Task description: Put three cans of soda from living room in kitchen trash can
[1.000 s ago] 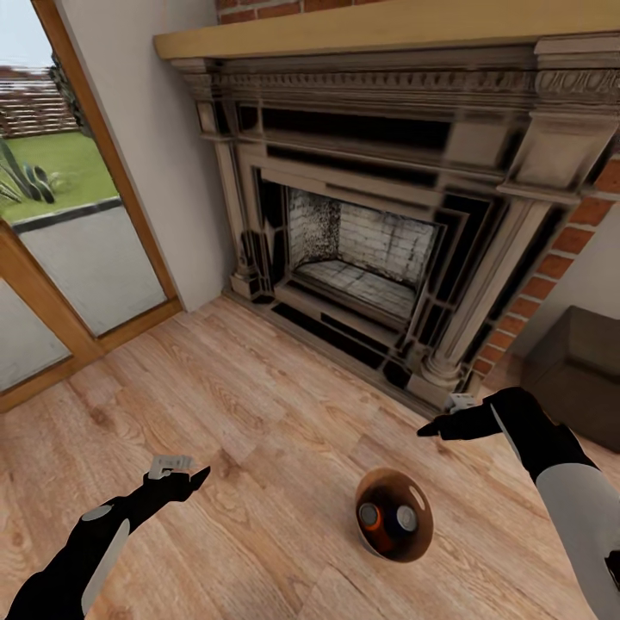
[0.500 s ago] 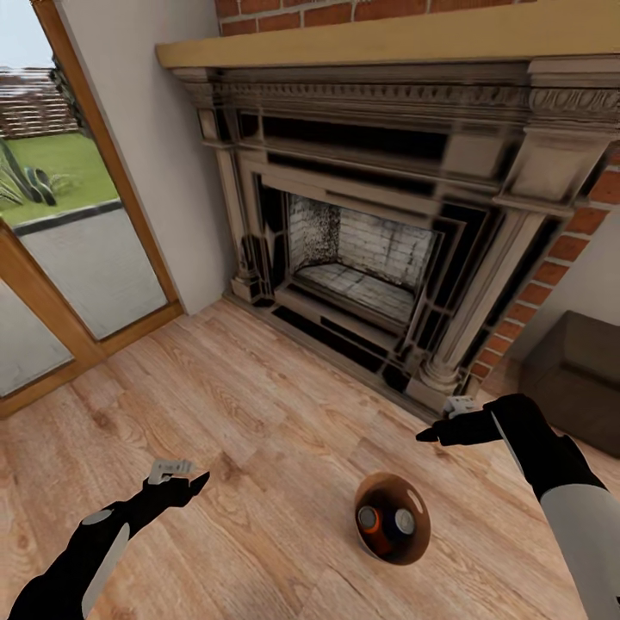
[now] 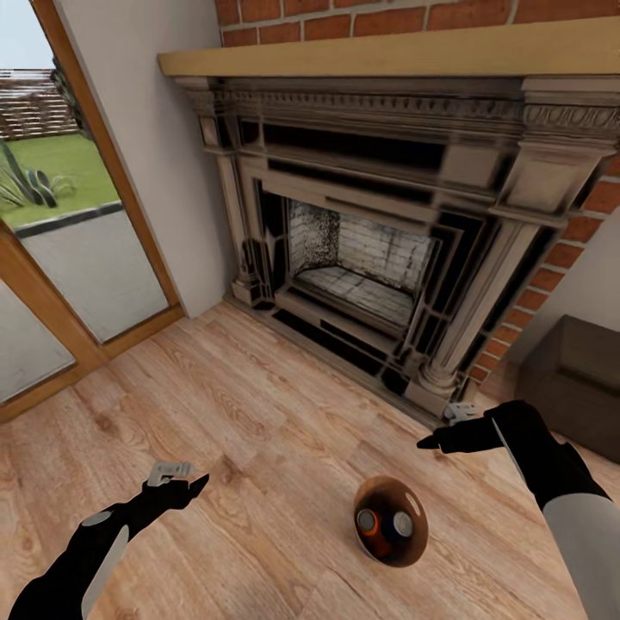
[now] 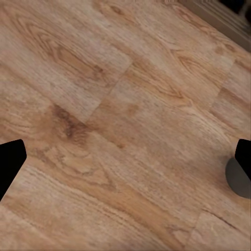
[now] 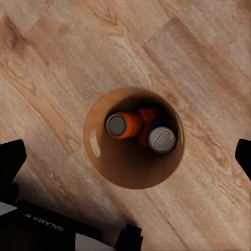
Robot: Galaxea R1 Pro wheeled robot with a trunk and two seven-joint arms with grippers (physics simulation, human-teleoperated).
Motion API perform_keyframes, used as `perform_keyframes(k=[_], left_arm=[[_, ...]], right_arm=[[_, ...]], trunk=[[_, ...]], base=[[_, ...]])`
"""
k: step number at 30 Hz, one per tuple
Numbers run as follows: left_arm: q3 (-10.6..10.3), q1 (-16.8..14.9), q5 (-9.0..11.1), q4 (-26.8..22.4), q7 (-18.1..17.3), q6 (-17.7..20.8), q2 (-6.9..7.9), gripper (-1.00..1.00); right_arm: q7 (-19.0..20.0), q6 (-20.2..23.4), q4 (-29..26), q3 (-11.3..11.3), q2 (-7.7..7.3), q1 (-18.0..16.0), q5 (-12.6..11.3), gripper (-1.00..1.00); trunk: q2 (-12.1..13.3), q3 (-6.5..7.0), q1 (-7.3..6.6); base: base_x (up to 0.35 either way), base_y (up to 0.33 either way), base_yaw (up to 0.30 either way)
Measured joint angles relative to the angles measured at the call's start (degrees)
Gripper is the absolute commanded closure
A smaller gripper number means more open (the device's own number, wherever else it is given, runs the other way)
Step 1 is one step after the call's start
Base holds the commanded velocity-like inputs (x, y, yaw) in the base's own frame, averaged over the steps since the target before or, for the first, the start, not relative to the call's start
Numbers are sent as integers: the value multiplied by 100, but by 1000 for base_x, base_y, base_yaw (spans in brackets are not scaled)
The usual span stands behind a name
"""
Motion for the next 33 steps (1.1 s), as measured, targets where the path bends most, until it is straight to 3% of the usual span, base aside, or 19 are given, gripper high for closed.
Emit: perform_keyframes(k=[10,15,18,24,25,29,30,33], left_arm=[[27,8,13,91,-43,-40,57,-100],[35,146,12,447,-46,-211,81,-100],[34,237,10,800,-63,-563,84,-100],[33,300,-2,1369,-78,-1032,94,-100],[29,310,-5,1645,-82,-1288,96,-100],[25,313,-3,2064,-88,-1728,96,-100],[24,317,-6,2387,-90,-2060,97,-100],[16,318,-5,2914,-90,-2584,94,-100]], right_arm=[[19,-104,-2,-5,-40,292,14,-100],[24,-989,9,-41,-78,965,6,-100],[56,-1788,17,-54,-95,1449,-5,-100],[174,-2307,34,-60,-290,1895,-34,-100],[319,-2692,39,-60,-369,2106,-38,-100],[554,-3282,68,-94,-426,2287,-51,-100],[656,-3537,117,-218,-441,2463,-46,-100],[699,-3933,192,-518,-460,2883,-50,-100]], trunk=[[401,179,-220],[602,269,-329],[722,323,-395],[963,430,-527],[1003,448,-549],[1163,520,-637],[1203,537,-659],[1323,592,-725]], base=[[0,0,0],[0,0,0],[0,0,0],[0,0,0],[0,0,0],[0,0,0],[0,0,0],[0,0,0]])
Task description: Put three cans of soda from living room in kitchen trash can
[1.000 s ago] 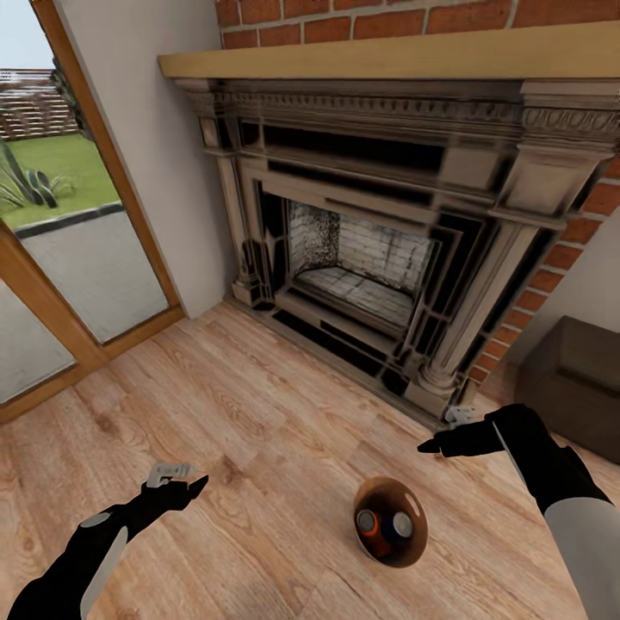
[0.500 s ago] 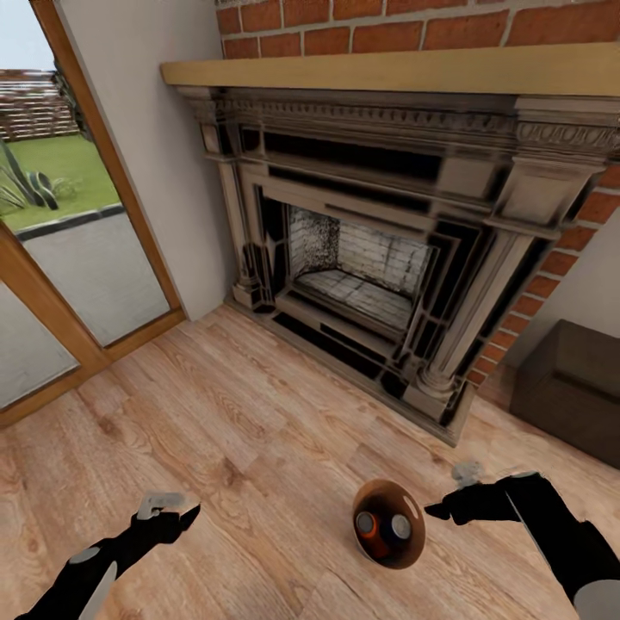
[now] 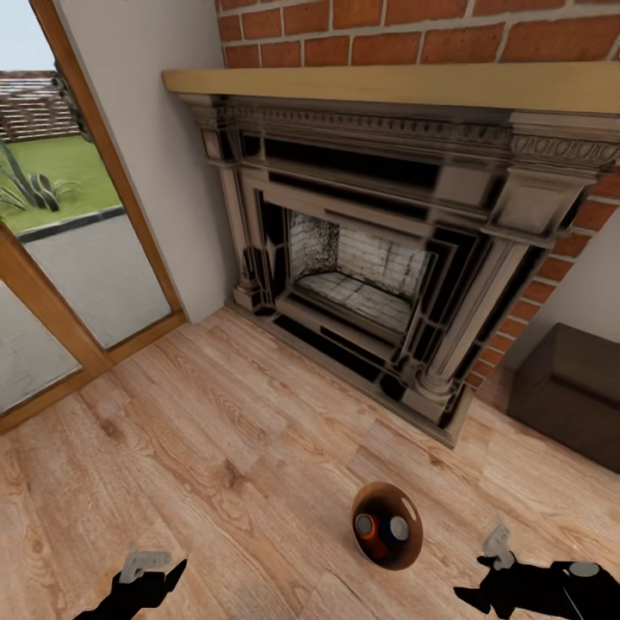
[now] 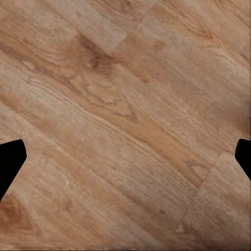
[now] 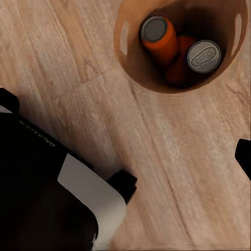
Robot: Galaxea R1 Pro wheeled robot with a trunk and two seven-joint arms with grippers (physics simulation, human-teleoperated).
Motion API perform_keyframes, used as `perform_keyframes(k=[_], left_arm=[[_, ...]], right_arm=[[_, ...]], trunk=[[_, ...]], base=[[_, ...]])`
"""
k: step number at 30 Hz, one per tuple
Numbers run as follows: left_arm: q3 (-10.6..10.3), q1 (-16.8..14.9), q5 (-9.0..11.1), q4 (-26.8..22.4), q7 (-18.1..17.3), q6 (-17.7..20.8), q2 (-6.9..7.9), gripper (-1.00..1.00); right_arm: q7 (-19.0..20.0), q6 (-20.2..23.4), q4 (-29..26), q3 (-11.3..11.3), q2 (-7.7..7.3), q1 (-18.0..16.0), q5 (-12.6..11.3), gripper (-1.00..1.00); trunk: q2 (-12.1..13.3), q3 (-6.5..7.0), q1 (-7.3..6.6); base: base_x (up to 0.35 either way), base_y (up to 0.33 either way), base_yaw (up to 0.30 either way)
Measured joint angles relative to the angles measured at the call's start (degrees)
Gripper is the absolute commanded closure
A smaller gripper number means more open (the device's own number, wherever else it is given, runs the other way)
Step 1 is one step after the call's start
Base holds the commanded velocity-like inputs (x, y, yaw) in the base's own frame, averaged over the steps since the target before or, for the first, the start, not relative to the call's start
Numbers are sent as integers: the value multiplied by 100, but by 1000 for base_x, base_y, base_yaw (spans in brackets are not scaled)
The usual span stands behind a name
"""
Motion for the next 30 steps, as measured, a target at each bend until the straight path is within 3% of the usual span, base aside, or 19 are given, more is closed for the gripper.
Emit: perform_keyframes(k=[2,3,7,10,11,14,16,19,26,30], left_arm=[[-20,-1,1,341,-1,-343,-3,-100],[-32,1,2,573,-2,-638,-2,-100],[-40,9,2,813,0,-947,1,-100],[-52,90,0,1533,57,-1222,-9,-100],[-57,123,-4,1873,146,-1291,-4,-100],[-45,146,-3,2170,399,-1278,11,-100],[-48,214,-5,2428,733,-957,33,-100],[-51,427,12,2507,867,-713,36,-100],[-48,503,-9,2543,795,-637,-28,-100],[-39,508,0,2553,748,-614,-64,-100]], right_arm=[[33,-430,74,-290,3,221,-3,-100],[48,-794,292,-537,8,365,13,-100],[23,-1075,797,-712,12,471,22,-100],[-185,-1539,1747,-787,45,511,16,-100],[-494,-1764,2304,-802,62,527,17,-100],[-928,-1888,2821,-808,89,531,1,-100],[-1555,-1972,3255,-799,215,536,12,-100],[-1957,-2004,3638,-785,344,539,20,-100],[-2212,-2015,4051,-823,515,538,-2,-100],[-2318,-2029,4097,-829,539,538,-16,-100]], trunk=[[80,36,-44],[120,54,-66],[281,126,-154],[401,180,-220],[441,197,-242],[562,252,-307],[642,287,-351],[762,341,-417],[1043,467,-571],[1203,539,-659]], base=[[0,0,0],[0,0,0],[0,0,0],[0,0,0],[0,0,0],[0,0,0],[0,0,0],[0,0,0],[0,0,0],[0,0,0]])
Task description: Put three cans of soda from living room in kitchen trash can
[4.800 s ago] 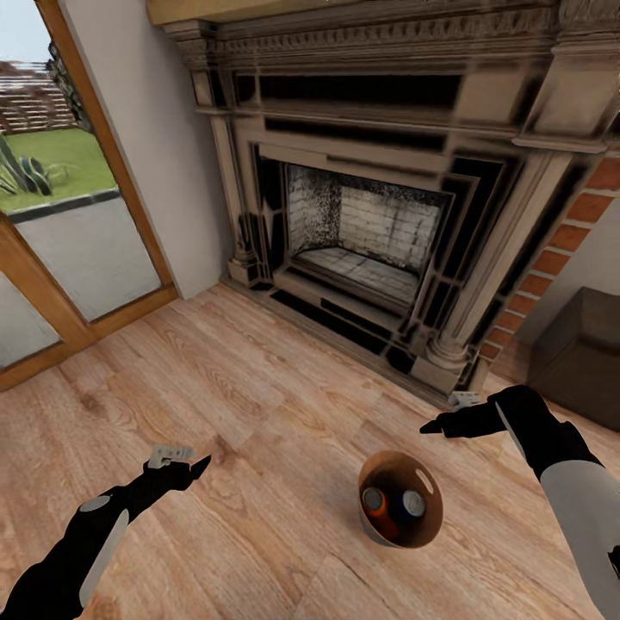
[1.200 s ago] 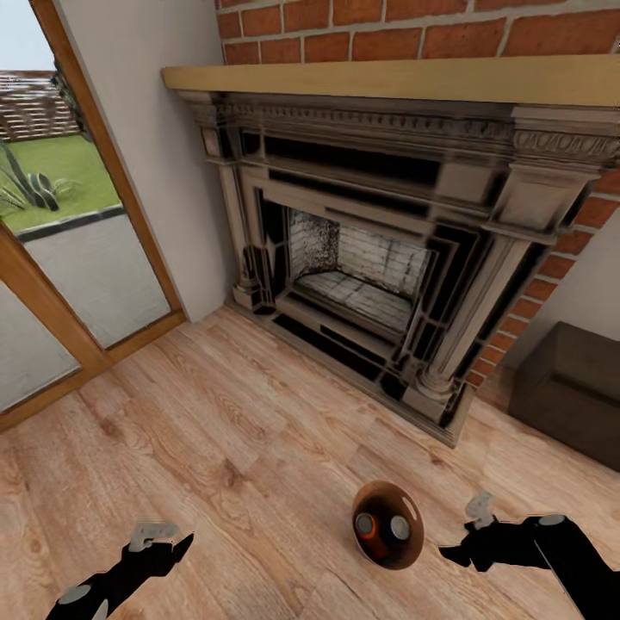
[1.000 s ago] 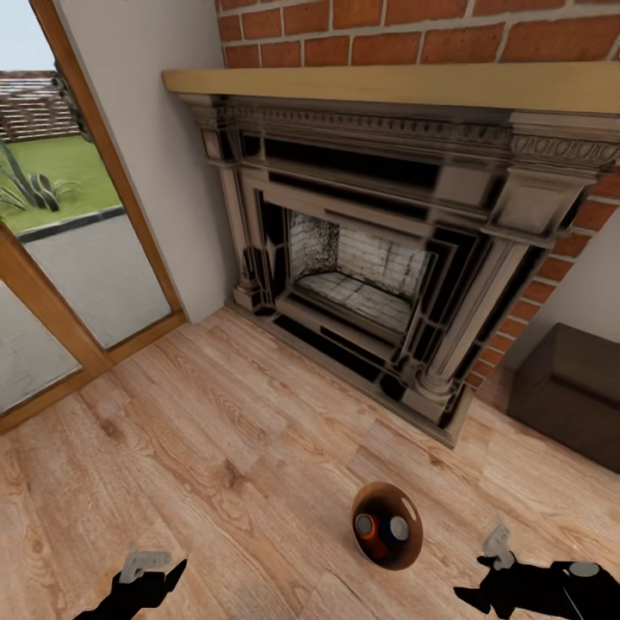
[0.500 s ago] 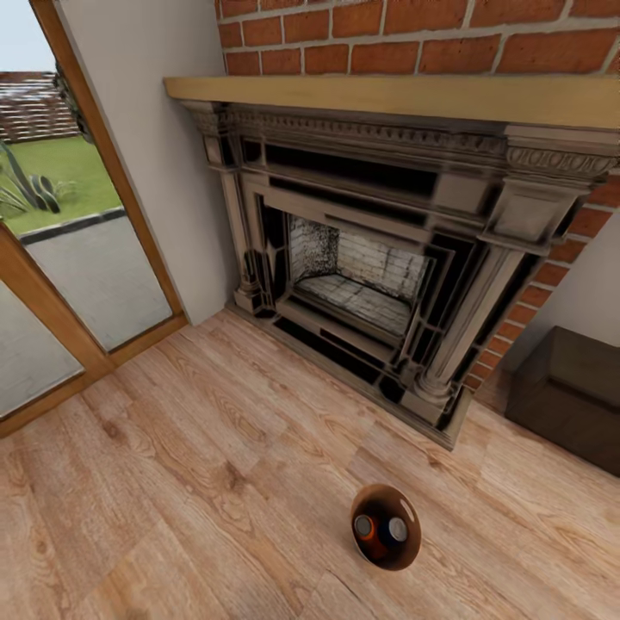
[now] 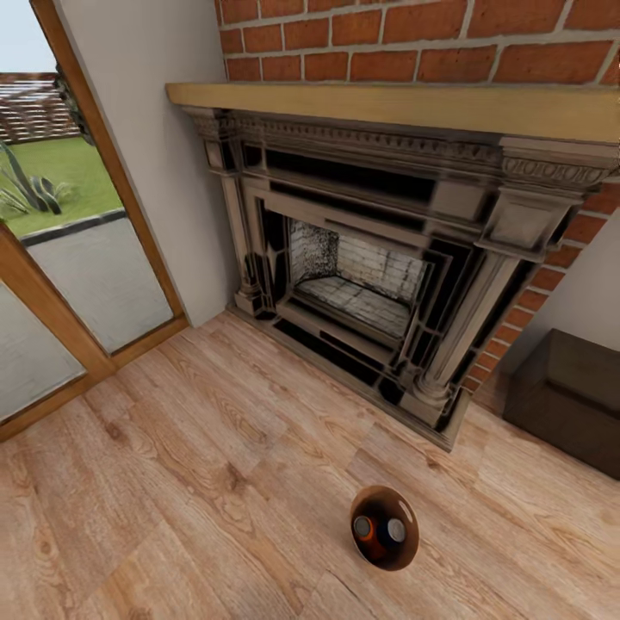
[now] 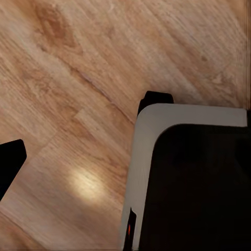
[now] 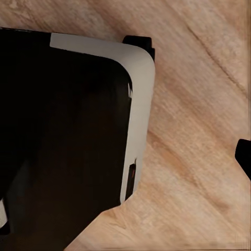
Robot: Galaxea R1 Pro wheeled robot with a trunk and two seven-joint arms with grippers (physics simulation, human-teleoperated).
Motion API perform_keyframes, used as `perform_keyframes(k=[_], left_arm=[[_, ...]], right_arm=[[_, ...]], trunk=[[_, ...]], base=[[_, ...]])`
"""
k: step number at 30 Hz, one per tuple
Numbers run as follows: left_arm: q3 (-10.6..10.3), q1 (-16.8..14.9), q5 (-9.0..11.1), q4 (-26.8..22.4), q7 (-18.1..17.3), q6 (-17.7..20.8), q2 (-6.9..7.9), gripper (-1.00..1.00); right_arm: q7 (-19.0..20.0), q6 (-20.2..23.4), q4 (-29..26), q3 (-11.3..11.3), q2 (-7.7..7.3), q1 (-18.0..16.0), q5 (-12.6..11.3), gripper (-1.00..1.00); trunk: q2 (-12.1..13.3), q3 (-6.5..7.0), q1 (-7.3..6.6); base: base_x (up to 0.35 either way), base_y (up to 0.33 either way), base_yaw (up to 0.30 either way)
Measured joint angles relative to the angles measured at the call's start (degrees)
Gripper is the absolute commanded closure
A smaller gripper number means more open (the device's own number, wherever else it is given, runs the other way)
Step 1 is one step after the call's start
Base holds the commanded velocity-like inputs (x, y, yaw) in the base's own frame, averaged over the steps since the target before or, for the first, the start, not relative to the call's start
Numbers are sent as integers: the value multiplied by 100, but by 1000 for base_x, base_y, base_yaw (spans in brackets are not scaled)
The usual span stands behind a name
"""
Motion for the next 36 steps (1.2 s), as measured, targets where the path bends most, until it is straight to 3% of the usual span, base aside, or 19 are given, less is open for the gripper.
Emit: perform_keyframes(k=[10,23,36], left_arm=[[2,26,-6,4,-12,283,27,-100],[9,335,7,2,-45,593,59,-100],[4,426,14,1,-21,559,38,-100]], right_arm=[[-30,13,312,5,-6,0,11,-100],[-46,3,862,14,-14,0,22,-100],[-597,12,1098,-6,44,3,-14,-100]], trunk=[[401,179,-220],[922,413,-505],[1444,646,-791]], base=[[0,0,0],[0,0,0],[0,0,0]])
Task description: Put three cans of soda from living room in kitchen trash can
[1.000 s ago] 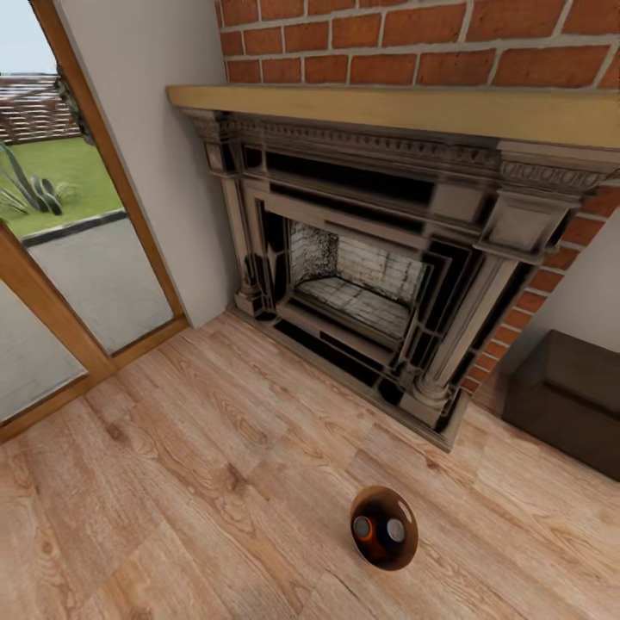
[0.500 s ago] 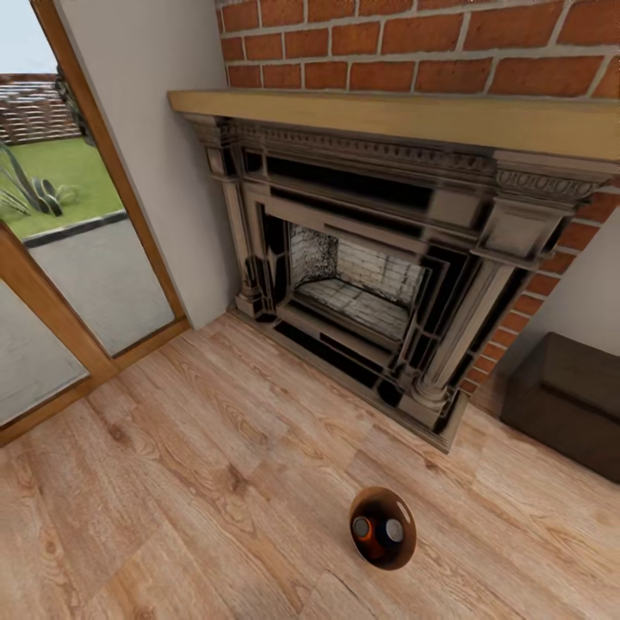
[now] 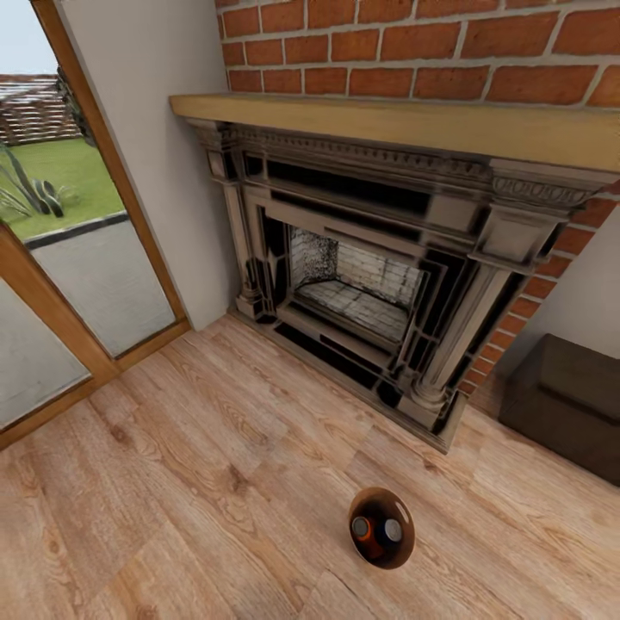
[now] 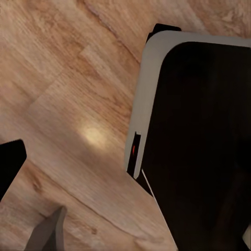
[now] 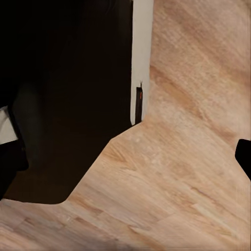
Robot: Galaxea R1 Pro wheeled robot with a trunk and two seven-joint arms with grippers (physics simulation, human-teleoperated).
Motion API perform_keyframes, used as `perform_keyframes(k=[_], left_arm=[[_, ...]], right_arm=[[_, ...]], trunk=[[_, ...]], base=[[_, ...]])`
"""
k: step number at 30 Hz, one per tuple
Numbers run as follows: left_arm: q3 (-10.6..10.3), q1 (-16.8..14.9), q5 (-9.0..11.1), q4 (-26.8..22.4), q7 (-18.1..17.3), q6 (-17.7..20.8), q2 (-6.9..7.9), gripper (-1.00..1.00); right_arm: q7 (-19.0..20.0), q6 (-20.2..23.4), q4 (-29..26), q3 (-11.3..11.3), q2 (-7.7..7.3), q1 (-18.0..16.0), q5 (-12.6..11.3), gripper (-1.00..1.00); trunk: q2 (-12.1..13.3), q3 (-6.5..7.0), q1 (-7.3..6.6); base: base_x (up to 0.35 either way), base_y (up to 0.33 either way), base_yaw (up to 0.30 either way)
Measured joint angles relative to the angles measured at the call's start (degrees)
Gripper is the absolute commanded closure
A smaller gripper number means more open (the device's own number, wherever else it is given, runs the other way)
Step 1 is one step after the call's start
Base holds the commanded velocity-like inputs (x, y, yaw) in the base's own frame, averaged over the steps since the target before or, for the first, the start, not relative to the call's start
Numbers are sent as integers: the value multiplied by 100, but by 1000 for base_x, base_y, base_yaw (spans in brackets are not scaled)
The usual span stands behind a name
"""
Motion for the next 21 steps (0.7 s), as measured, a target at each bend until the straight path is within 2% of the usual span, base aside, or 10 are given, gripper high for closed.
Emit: perform_keyframes(k=[11,21], left_arm=[[12,272,29,-21,165,-163,-37,-100],[32,309,35,-29,320,-369,-44,-100]], right_arm=[[-451,17,13,-32,222,44,-17,-100],[-560,5,-8,-170,265,50,-263,-100]], trunk=[[441,197,-242],[842,377,-461]], base=[[0,0,0],[0,0,0]])
